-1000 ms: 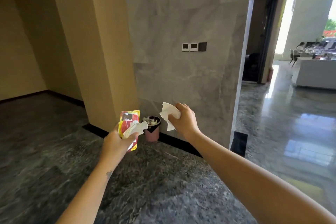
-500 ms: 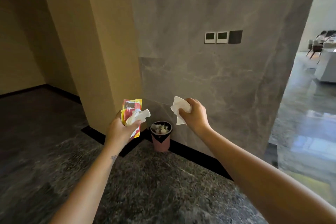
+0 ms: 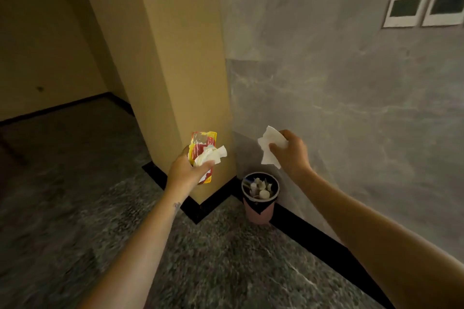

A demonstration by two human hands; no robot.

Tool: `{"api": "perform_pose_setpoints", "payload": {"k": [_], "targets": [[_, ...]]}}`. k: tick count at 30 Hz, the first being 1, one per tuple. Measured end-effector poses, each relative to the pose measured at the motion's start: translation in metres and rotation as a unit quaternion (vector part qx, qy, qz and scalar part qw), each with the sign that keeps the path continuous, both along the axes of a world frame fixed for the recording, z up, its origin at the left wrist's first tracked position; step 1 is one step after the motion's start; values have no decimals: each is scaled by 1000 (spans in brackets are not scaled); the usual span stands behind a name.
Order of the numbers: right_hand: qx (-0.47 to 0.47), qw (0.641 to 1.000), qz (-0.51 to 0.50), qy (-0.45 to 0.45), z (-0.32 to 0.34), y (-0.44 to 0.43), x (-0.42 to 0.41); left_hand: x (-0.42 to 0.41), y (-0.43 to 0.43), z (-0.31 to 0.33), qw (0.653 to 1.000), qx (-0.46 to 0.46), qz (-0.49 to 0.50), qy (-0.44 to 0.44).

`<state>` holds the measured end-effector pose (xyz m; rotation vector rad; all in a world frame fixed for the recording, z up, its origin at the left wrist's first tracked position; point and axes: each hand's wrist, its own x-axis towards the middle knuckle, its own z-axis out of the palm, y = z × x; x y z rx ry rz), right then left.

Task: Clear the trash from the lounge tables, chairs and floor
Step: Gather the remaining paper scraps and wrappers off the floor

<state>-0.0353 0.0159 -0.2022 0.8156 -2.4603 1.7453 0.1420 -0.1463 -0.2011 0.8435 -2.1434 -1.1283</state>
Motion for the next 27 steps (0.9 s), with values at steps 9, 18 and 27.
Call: {"api": "perform_pose_setpoints", "payload": {"k": [9, 18, 27], "targets": [[6, 999, -36, -12, -44, -127, -168, -174, -154, -30, 999, -4, -33, 5], [7, 982, -145, -123, -93, -228, -320, -392, -282, -57, 988, 6, -139, -58], [11, 960, -209, -183, -207, -271, -459, -582, -314, -183, 961, 125, -208, -133]]}}
